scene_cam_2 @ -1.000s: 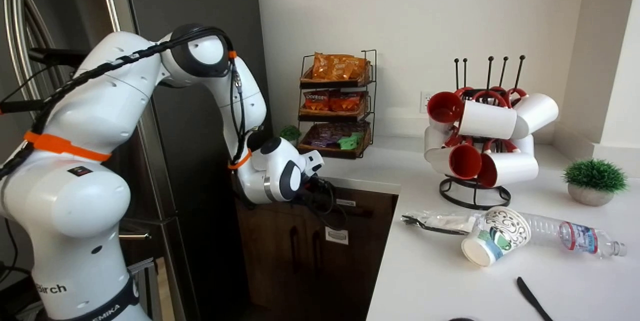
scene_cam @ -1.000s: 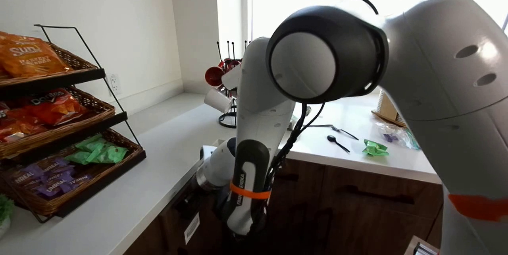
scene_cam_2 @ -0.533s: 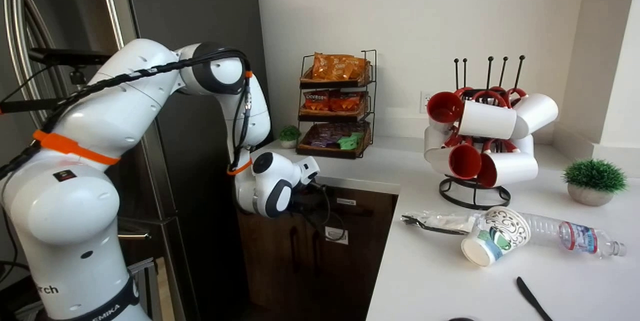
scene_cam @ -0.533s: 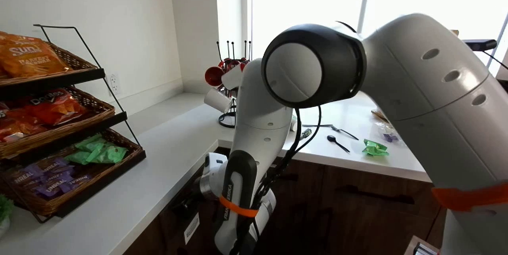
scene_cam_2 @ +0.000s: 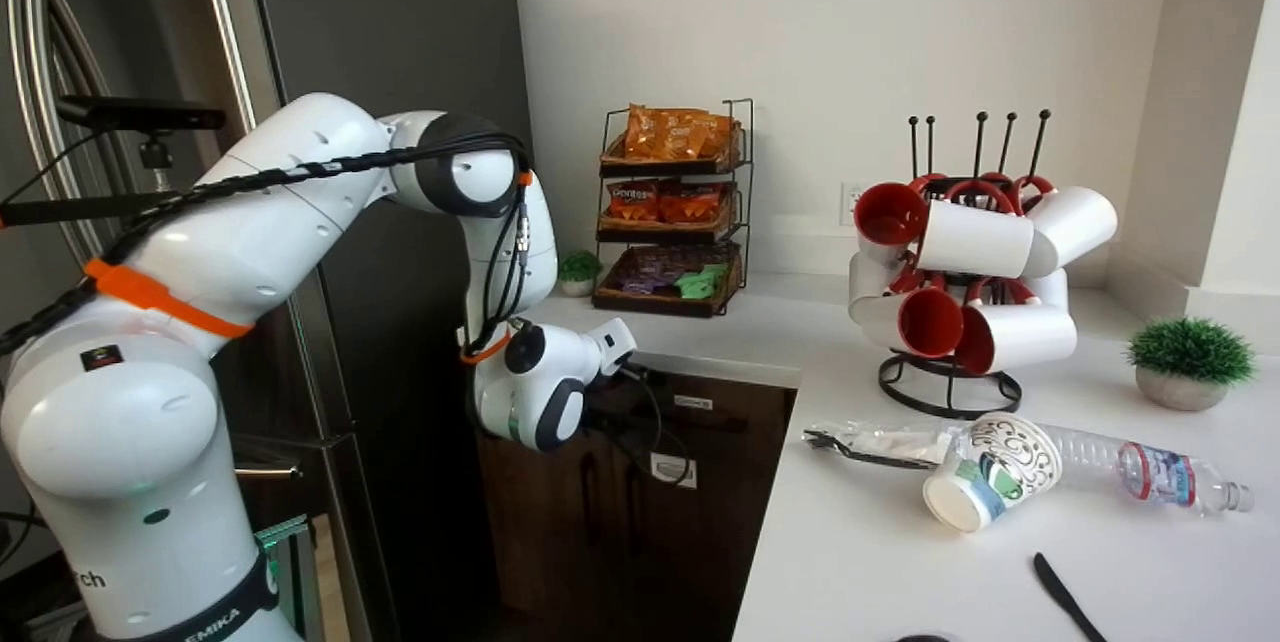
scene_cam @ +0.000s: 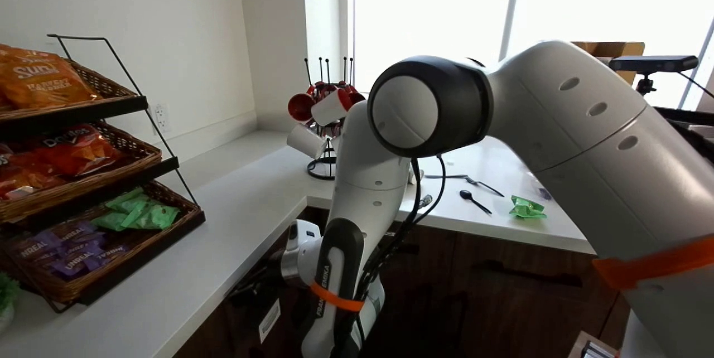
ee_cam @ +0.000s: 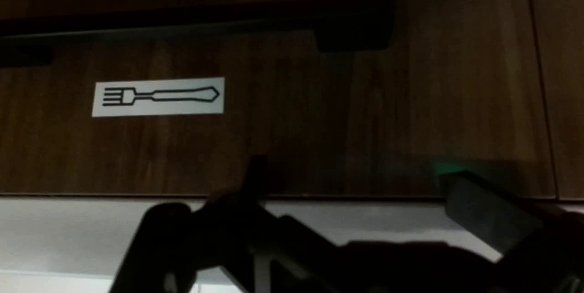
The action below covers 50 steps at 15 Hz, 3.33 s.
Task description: Close the second drawer from the left.
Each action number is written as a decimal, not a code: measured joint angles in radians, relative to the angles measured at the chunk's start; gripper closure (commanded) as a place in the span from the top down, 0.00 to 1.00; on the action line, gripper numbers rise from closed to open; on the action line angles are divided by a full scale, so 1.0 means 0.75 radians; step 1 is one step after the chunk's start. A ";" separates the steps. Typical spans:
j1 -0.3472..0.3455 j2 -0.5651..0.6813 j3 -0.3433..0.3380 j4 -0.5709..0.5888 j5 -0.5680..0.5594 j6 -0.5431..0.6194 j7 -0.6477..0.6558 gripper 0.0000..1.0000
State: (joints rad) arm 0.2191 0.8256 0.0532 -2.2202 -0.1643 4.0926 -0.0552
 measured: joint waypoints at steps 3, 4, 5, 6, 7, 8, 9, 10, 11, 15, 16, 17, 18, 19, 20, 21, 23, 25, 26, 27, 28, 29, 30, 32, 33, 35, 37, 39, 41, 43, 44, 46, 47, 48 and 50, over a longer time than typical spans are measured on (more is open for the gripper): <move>-0.023 0.020 0.005 0.028 -0.050 -0.001 -0.001 1.00; -0.030 0.026 0.006 0.036 -0.065 -0.001 -0.001 1.00; -0.038 0.030 0.009 0.041 -0.076 -0.001 -0.001 1.00; -0.045 0.033 0.012 0.045 -0.088 -0.001 -0.001 1.00; -0.054 0.036 0.016 0.048 -0.098 -0.001 -0.001 1.00; -0.063 0.037 0.019 0.050 -0.114 -0.001 -0.001 1.00; -0.073 0.038 0.020 0.051 -0.137 -0.002 -0.001 1.00; -0.085 0.040 0.021 0.053 -0.166 -0.002 0.000 1.00; -0.100 0.042 0.022 0.056 -0.201 -0.002 0.000 1.00; -0.177 0.065 0.023 0.091 -0.410 -0.002 0.000 1.00; -0.191 0.076 0.026 0.108 -0.445 -0.005 0.000 1.00; -0.201 0.088 0.030 0.128 -0.477 -0.006 0.000 1.00; -0.207 0.100 0.034 0.148 -0.499 -0.012 0.000 1.00; -0.211 0.111 0.037 0.165 -0.513 -0.015 0.000 1.00; -0.212 0.119 0.039 0.176 -0.520 -0.015 0.000 1.00; -0.213 0.124 0.042 0.182 -0.521 -0.015 0.000 1.00; -0.216 0.129 0.046 0.188 -0.521 -0.015 0.000 1.00; -0.217 0.131 0.048 0.190 -0.521 -0.015 0.000 1.00; -0.217 0.131 0.048 0.190 -0.523 -0.015 0.000 1.00; -0.219 0.131 0.048 0.190 -0.527 -0.017 0.001 1.00; -0.219 0.125 0.048 0.187 -0.528 -0.027 0.002 1.00; -0.218 0.106 0.048 0.174 -0.521 -0.058 0.000 1.00; -0.214 0.075 0.047 0.153 -0.509 -0.102 0.000 1.00; -0.208 -0.021 0.049 0.077 -0.458 -0.211 0.003 1.00; -0.208 -0.086 0.051 0.025 -0.424 -0.275 0.008 1.00; -0.206 -0.230 0.050 -0.073 -0.323 -0.399 0.009 1.00; -0.201 -0.384 0.047 -0.153 -0.217 -0.549 0.007 1.00; -0.192 -0.545 0.045 -0.220 -0.112 -0.731 0.009 1.00; -0.127 -0.703 -0.011 -0.270 0.018 -0.912 0.007 1.00; 0.012 -0.865 -0.153 -0.306 0.137 -1.119 0.006 1.00; 0.096 -0.949 -0.257 -0.324 0.150 -1.232 0.017 1.00; 0.192 -1.103 -0.438 -0.346 0.007 -1.459 0.153 1.00; 0.183 -1.172 -0.474 -0.348 -0.106 -1.573 0.256 1.00; 0.156 -1.237 -0.477 -0.350 -0.202 -1.687 0.352 1.00; 0.079 -1.364 -0.400 -0.365 -0.279 -1.914 0.475 1.00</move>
State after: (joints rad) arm 0.2781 -0.1973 -0.2467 -2.4936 -0.3738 2.6571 0.3010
